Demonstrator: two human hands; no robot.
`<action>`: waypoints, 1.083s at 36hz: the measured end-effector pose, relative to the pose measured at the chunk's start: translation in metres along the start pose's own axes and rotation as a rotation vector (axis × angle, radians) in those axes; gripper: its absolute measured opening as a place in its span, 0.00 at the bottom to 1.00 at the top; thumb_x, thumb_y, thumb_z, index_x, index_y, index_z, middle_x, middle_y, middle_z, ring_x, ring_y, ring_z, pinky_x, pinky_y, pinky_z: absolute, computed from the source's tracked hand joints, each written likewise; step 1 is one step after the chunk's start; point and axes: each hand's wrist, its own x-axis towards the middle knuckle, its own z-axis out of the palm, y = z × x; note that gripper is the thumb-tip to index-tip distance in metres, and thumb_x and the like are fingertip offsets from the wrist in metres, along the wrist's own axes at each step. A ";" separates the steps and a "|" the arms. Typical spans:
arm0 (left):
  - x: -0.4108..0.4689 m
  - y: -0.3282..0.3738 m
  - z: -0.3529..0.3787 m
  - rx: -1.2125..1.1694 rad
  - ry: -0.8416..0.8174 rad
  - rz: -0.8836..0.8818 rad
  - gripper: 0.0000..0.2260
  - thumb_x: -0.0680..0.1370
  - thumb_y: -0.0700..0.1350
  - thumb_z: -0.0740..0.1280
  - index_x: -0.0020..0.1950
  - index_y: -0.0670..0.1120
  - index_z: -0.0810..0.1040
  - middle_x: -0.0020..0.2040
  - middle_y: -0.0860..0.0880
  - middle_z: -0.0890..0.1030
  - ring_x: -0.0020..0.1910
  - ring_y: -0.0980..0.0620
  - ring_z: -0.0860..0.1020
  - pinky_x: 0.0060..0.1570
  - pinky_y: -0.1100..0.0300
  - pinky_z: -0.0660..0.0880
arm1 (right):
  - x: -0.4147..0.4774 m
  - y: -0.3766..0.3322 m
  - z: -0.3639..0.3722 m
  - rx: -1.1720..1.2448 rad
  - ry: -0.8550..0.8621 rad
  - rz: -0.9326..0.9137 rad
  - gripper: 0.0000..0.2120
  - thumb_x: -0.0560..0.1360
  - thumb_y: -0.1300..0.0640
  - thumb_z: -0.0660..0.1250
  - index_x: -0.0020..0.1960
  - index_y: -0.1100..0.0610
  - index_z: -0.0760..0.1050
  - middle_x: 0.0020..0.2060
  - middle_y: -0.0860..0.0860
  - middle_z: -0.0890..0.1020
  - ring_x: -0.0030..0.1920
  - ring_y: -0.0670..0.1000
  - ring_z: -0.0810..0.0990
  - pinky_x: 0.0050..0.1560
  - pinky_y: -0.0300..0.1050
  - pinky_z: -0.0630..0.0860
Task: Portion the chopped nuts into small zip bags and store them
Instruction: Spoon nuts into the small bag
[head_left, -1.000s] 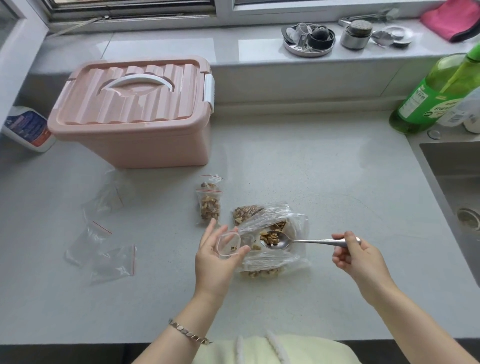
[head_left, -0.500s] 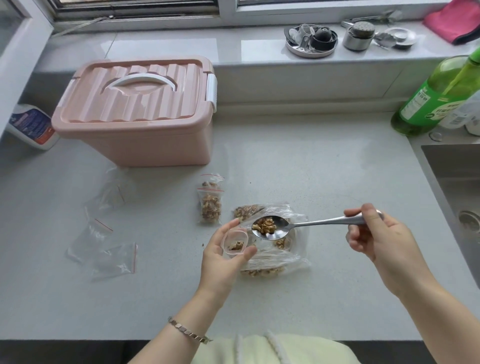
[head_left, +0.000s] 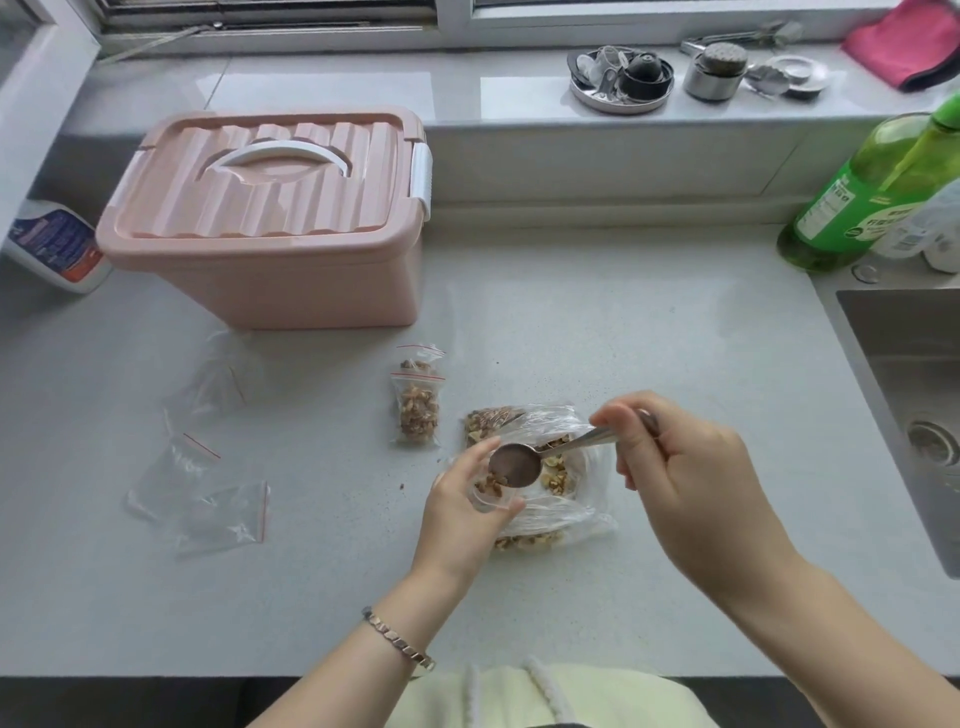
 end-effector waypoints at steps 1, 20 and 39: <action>0.000 -0.001 0.000 0.001 0.005 -0.016 0.28 0.67 0.41 0.76 0.61 0.63 0.72 0.60 0.55 0.75 0.62 0.62 0.70 0.64 0.52 0.70 | -0.001 -0.001 0.001 -0.008 -0.004 -0.024 0.18 0.76 0.44 0.53 0.42 0.54 0.77 0.25 0.41 0.71 0.34 0.46 0.75 0.33 0.39 0.69; -0.007 0.000 -0.007 -0.128 0.077 -0.110 0.15 0.67 0.37 0.75 0.45 0.53 0.77 0.44 0.58 0.80 0.48 0.67 0.76 0.53 0.62 0.73 | -0.032 0.092 0.022 0.176 0.121 0.531 0.12 0.80 0.59 0.56 0.42 0.52 0.75 0.29 0.53 0.76 0.28 0.43 0.75 0.31 0.34 0.71; -0.013 0.009 -0.013 -0.177 0.135 -0.002 0.18 0.67 0.36 0.75 0.49 0.54 0.75 0.53 0.48 0.78 0.55 0.56 0.74 0.39 0.81 0.68 | -0.034 0.106 0.059 0.628 0.061 0.939 0.14 0.81 0.57 0.53 0.43 0.59 0.74 0.29 0.55 0.75 0.29 0.49 0.74 0.25 0.32 0.72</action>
